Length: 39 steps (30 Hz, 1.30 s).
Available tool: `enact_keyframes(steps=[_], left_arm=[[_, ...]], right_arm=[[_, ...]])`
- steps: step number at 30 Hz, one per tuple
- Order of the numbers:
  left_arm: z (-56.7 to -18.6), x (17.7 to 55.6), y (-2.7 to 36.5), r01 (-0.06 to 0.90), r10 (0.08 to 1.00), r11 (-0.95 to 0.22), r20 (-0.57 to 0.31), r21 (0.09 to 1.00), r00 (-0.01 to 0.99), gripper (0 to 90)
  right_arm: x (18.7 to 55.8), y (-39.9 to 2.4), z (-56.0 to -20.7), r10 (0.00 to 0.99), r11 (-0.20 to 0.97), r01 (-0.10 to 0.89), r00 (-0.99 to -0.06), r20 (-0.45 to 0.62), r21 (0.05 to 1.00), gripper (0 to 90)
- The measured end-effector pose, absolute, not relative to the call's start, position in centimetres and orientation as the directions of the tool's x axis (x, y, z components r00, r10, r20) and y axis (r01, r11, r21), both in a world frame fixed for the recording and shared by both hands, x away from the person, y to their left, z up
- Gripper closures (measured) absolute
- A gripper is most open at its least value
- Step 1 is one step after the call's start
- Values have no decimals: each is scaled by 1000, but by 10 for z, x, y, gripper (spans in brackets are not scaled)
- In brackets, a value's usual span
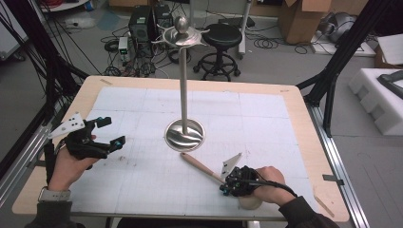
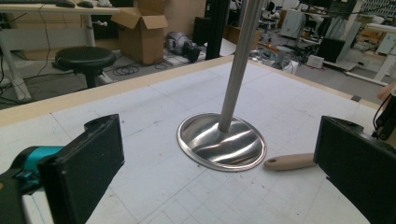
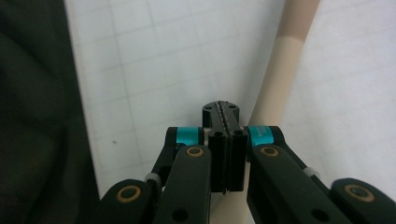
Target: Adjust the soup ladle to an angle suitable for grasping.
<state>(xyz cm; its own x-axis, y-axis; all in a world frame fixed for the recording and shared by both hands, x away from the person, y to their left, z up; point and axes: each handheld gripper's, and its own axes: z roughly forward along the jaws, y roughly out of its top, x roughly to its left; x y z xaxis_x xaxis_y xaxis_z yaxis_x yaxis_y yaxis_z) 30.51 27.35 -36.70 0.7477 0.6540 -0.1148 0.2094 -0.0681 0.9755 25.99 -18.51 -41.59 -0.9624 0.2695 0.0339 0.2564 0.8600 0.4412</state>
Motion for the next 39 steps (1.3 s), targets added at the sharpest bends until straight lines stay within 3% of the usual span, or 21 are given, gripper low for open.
enact_keyframes(steps=[5, 12, 22, 39], left_arm=[[-367, 305, 274, 209, 653, -71, -113, 975, 748, 22], [-367, 305, 274, 211, 652, -65, -118, 975, 749, 22], [-367, 304, 275, 210, 652, -63, -119, 976, 749, 22], [-367, 303, 276, 209, 649, -53, -125, 976, 751, 22]], right_arm=[[264, -181, -406, 290, 821, 273, -956, 44, 501, 900], [283, -172, -391, 420, 724, 360, -907, 38, 588, 900], [303, -149, -392, 479, 718, 377, -877, -24, 585, 900], [333, -116, -414, 505, 719, 411, -863, -16, 561, 900]])
